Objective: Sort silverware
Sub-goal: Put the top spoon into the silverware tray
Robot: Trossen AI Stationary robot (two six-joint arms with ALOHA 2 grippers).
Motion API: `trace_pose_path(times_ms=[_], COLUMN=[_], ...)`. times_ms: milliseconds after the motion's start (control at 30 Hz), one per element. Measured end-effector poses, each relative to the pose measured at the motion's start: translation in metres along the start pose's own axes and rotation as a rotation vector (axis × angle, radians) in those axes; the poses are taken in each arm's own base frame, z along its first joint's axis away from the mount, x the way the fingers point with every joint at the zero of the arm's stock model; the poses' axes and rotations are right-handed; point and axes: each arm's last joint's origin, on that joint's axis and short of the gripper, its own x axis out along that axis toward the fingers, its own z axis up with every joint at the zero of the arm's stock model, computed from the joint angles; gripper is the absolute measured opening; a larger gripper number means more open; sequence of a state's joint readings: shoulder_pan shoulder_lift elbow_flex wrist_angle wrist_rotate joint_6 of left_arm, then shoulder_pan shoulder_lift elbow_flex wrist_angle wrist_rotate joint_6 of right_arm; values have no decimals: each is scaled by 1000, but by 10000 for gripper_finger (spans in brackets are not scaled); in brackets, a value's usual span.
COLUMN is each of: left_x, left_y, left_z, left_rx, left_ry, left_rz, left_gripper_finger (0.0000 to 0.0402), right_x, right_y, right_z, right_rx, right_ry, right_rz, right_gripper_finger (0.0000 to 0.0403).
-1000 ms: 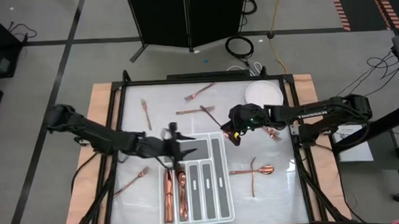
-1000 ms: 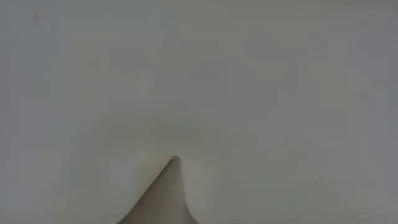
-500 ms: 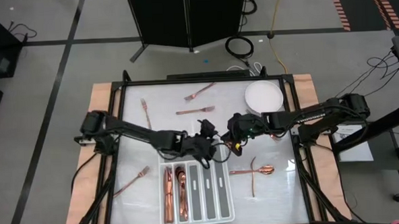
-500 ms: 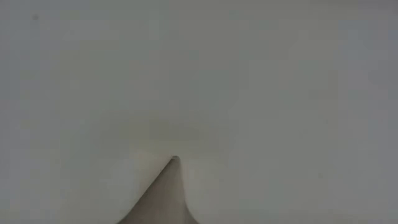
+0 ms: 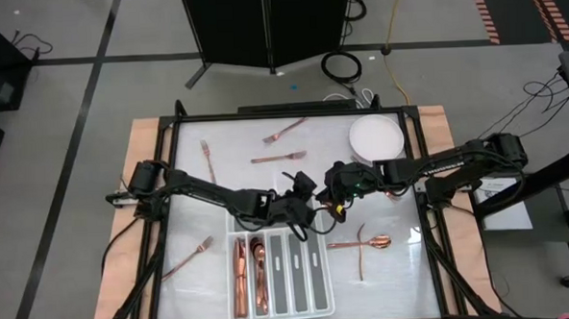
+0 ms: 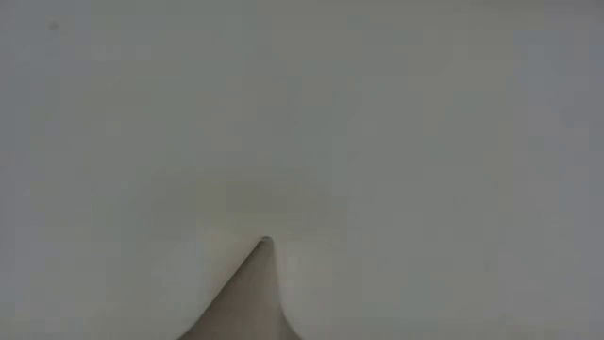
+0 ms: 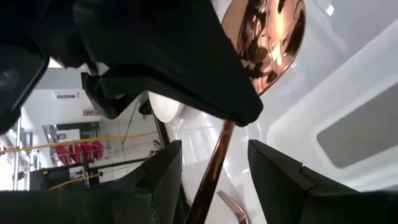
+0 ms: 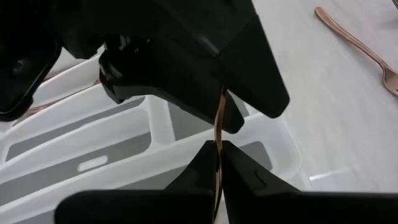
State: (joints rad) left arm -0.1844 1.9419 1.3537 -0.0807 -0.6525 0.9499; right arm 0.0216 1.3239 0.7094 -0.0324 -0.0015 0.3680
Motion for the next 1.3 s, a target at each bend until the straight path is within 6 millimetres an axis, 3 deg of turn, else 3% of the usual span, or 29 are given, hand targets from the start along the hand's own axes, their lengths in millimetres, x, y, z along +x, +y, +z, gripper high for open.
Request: trace_pose_path(times_ms=[133,233,500,733,933,1033,1133,1300], left_x=[0,1,3,3,-5,-20,-54,-105], left_y=[1,0,0,-1,-11,-16,-15,-15], left_z=[0,-2,-3,-4,-3,-1,1,-8], left_rx=[-3,1,20,-28,-104,-251,-465,-1183], left_ry=[-2,-6,-19,-13,71,174,218,311], left_rz=[1,-14,-35,-47,-60,13,9,-116], left_gripper_finger=[180,156,19,14,14,14,14,13], right_x=[0,0,0,-5,-30,-41,-46,-42], right_y=[0,0,0,-1,2,5,8,12], right_z=[0,0,0,4,14,14,9,1], right_rx=[6,13,6,-49,-58,-62,-72,-107], right_ry=[-4,-4,5,-29,-112,-128,-127,-126], right_rz=[2,2,11,-1,23,17,-82,-243], right_gripper_finger=[0,0,7,52,81,83,82,80])
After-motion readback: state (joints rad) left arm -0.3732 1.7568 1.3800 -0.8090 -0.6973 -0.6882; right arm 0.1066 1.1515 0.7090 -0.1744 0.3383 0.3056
